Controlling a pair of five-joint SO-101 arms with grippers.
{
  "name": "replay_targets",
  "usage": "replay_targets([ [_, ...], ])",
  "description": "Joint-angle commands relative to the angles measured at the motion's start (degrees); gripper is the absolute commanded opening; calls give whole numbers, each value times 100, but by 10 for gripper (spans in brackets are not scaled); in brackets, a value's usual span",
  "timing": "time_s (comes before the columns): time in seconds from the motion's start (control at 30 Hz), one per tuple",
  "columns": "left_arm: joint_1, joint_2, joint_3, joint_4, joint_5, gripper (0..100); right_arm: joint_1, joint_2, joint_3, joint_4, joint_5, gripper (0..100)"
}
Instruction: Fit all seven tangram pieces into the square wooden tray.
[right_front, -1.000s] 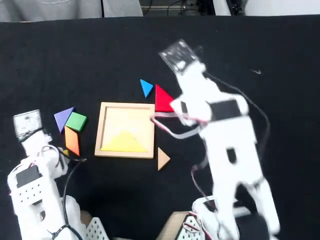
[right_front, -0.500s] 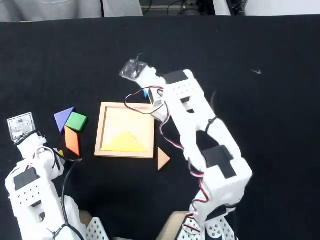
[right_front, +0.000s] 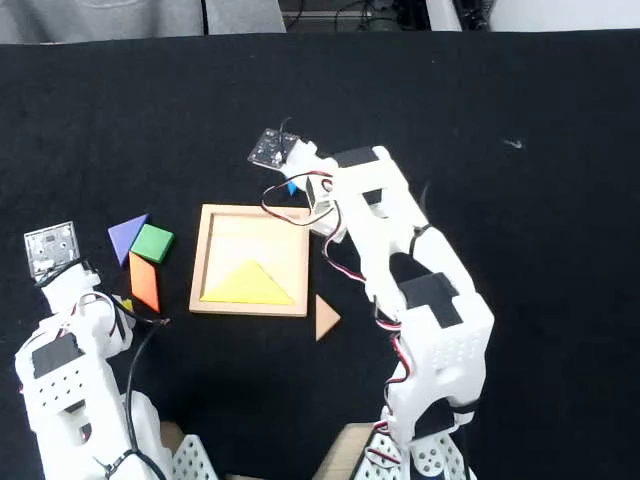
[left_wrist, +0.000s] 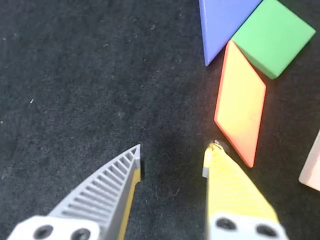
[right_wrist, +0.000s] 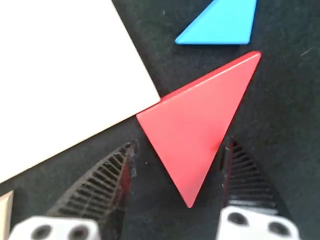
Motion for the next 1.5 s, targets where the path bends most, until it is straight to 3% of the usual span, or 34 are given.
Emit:
replay_targets([
  [0.0, 84, -70, -22, -97, -53, 210, -35, 66, -409, -114, 70, 262],
  [0.37, 84, -70, -22, -97, -53, 210, 18, 971, -1279, 246, 62, 259],
  [0.97, 110, -70, 22, -105, -53, 210, 897, 2176, -2571, 360, 369, 258],
  [1.17, 110, -70, 31, -105, -53, 210, 1073, 2642, -3495, 1336, 387, 261],
  [1.33, 110, -70, 31, -105, -53, 210, 985, 2659, -4066, 2435, 1152, 258],
  [1.47, 101, -70, 31, -105, -53, 210, 958, 2686, -4215, 2585, 1204, 257],
])
